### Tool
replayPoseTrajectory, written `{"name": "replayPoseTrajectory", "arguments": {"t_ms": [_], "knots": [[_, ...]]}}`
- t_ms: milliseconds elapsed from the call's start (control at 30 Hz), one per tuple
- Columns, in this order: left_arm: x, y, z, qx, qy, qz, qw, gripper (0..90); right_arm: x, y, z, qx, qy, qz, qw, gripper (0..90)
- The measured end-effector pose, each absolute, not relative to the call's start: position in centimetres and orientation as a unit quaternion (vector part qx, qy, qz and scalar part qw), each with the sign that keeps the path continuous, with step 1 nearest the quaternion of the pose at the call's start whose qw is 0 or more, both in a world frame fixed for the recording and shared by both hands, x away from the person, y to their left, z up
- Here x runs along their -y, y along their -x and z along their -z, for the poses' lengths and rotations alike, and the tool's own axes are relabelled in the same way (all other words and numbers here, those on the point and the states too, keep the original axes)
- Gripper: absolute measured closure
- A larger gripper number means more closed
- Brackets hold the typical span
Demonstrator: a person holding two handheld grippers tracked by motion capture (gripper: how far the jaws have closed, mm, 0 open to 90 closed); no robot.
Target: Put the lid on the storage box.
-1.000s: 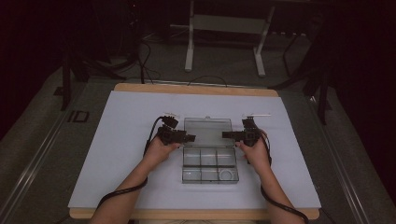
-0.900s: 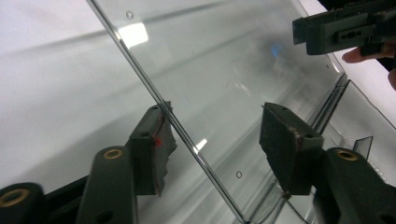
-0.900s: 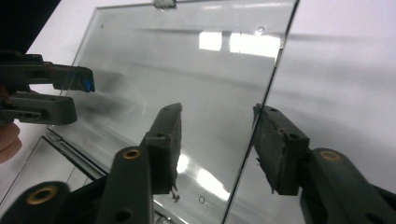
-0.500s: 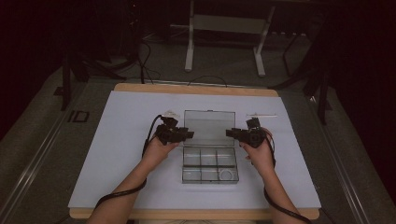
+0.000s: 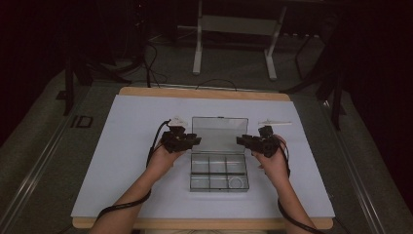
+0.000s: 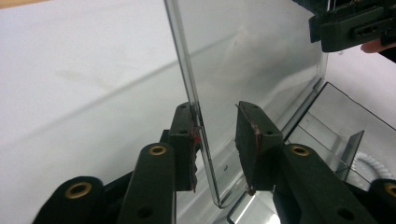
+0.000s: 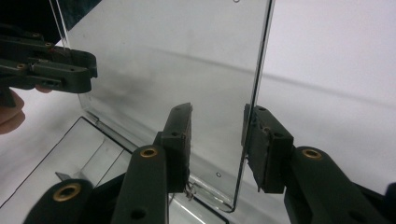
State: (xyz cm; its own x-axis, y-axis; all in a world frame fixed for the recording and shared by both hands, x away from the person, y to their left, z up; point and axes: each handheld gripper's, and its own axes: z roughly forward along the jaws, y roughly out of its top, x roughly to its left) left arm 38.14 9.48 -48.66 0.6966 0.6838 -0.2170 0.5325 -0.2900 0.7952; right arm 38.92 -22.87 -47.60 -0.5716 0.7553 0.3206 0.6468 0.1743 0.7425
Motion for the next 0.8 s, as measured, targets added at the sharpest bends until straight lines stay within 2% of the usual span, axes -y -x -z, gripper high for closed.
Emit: {"name": "replayPoseTrajectory", "arguments": {"t_ms": [800], "knots": [[-9.7,-36.0,48.1,-0.347,-0.803,-0.101,0.473,70.8,23.2,-36.9,47.2,-0.780,-0.414,-0.463,0.079,61.2]]}}
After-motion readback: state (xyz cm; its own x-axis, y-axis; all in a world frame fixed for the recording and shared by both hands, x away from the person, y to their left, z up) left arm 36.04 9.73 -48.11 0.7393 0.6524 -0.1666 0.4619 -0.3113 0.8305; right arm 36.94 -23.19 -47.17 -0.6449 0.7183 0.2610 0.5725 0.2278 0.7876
